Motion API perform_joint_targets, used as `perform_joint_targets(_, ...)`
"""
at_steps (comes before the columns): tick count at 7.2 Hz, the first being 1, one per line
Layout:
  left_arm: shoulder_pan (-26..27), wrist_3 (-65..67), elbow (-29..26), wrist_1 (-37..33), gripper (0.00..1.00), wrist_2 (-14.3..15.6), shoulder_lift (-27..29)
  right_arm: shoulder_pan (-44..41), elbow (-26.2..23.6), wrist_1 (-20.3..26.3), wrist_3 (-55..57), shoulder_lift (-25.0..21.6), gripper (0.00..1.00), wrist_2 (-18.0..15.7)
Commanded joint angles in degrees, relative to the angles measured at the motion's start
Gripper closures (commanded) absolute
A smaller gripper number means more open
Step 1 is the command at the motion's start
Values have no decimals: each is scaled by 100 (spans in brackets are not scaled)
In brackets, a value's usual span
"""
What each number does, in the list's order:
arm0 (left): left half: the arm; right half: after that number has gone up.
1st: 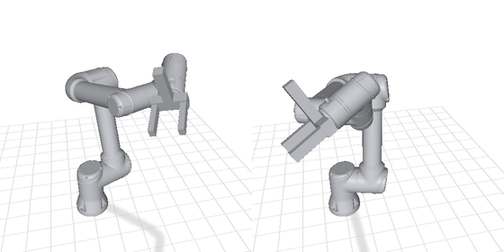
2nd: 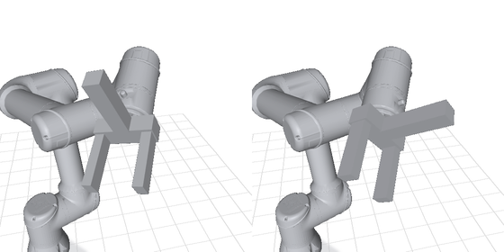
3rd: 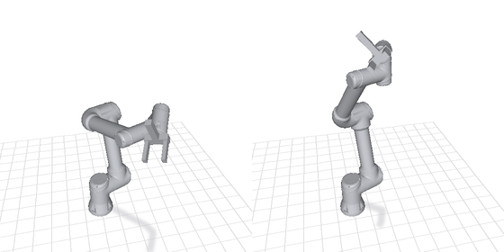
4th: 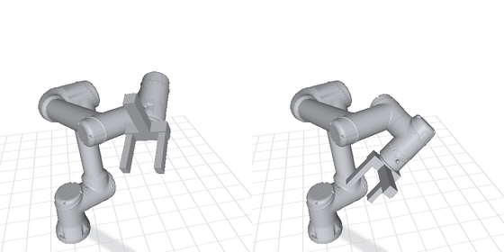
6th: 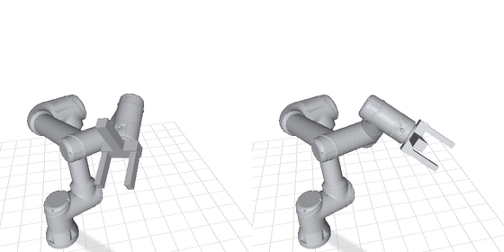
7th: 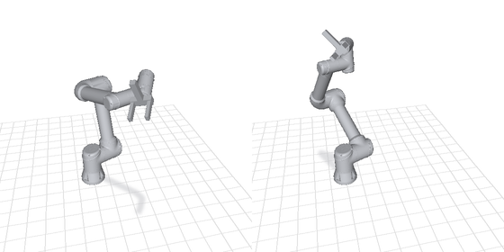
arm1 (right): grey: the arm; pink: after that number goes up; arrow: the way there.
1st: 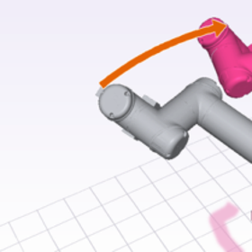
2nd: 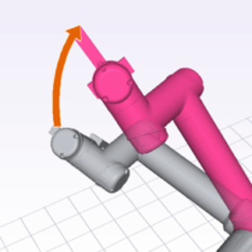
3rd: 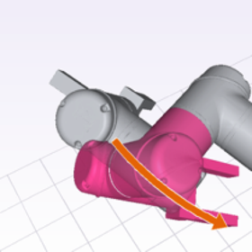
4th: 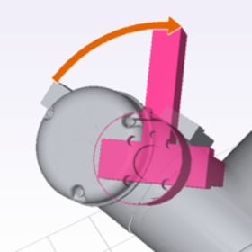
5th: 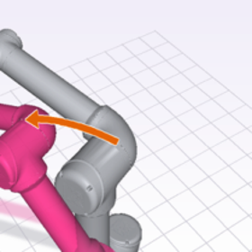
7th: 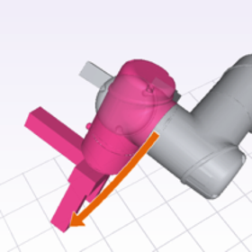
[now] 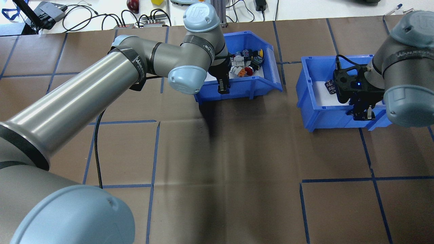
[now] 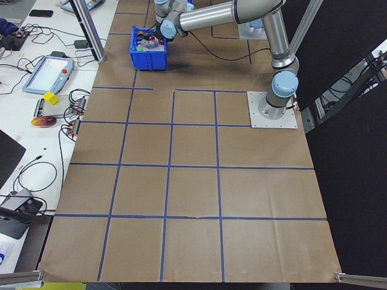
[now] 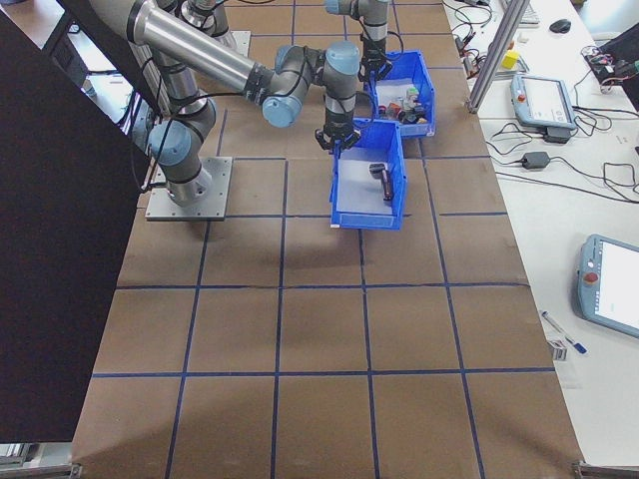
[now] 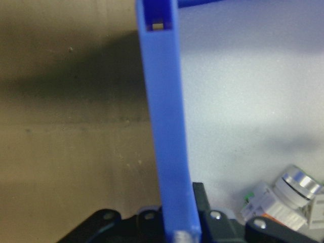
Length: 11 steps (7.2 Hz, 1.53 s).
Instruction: Place button box in front
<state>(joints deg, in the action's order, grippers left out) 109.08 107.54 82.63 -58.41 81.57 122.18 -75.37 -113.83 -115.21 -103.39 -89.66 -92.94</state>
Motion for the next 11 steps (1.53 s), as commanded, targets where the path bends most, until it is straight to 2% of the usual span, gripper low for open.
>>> perform_joint_targets(1,-18,-48,7,5,58,-18,34,5,-51,25,3,-52,93,-5)
perform_joint_targets(2,-9,-48,7,5,29,-9,43,-21,-103,51,11,-200,93,-14)
perform_joint_targets(3,-9,-22,-1,5,12,-9,17,-4,-191,86,-6,-315,93,-23)
perform_joint_targets(5,-9,-48,-2,-99,10,8,-359,5,-454,104,-6,-560,93,-23)
perform_joint_targets(6,-26,-492,25,-405,10,8,-596,-21,-751,200,-6,-840,93,-14)
perform_joint_targets(7,-61,-1619,60,-1234,10,61,-964,-30,-1067,201,3,-1174,93,-23)
perform_joint_targets(8,-262,-2735,164,-2226,8,279,-1533,-30,-1297,210,11,-1455,93,-32)
perform_joint_targets(9,-586,-4174,200,-3045,3,603,-2174,-56,-1404,218,72,-1589,93,-14)
perform_joint_targets(10,-937,-5476,218,-3836,1,615,-2737,-109,-1439,245,90,-1616,93,21)
perform_joint_targets(11,-1289,-7142,262,-4044,1,667,-3100,-266,-1440,245,204,-1643,93,39)
